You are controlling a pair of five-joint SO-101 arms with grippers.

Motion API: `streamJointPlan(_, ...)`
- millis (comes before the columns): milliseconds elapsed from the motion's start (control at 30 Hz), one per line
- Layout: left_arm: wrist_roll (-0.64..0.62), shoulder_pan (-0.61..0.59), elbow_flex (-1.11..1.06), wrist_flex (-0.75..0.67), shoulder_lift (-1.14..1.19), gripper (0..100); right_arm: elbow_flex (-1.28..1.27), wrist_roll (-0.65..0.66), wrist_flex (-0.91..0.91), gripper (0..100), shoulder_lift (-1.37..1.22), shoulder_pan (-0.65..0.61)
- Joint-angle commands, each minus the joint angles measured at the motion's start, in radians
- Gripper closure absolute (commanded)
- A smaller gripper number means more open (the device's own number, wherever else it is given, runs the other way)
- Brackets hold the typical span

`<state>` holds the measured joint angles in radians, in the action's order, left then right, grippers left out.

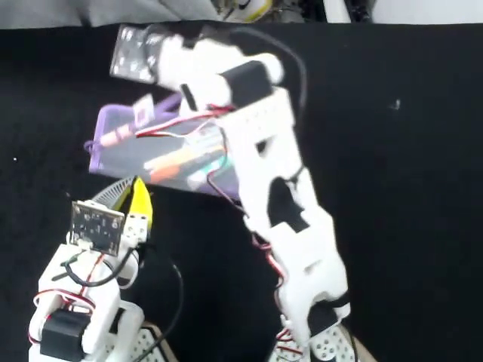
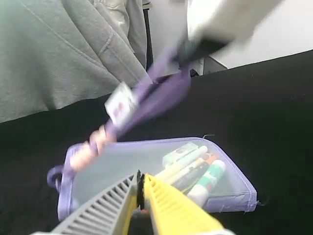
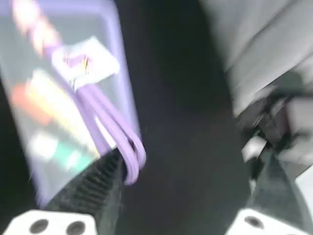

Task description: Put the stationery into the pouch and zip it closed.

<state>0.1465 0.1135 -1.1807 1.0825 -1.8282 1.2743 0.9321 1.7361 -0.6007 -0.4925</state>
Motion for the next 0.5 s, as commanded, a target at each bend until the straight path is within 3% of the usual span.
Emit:
streamJointPlan(0, -0.008, 0.004, 0.007, -0.014, 0.005, 97, -0.403, 0.126, 0.026, 61.6, 0.062, 0.017)
streamJointPlan(167, -0.008, 0.004, 0.005, -0.014, 0.005, 97, -0.621, 0.195, 0.025, 61.6, 0.062, 0.021)
streamJointPlan(467, -0.006, 0.004, -0.022, -0.025, 0.005, 97, -0.634, 0.204, 0.023, 61.3, 0.008, 0.031)
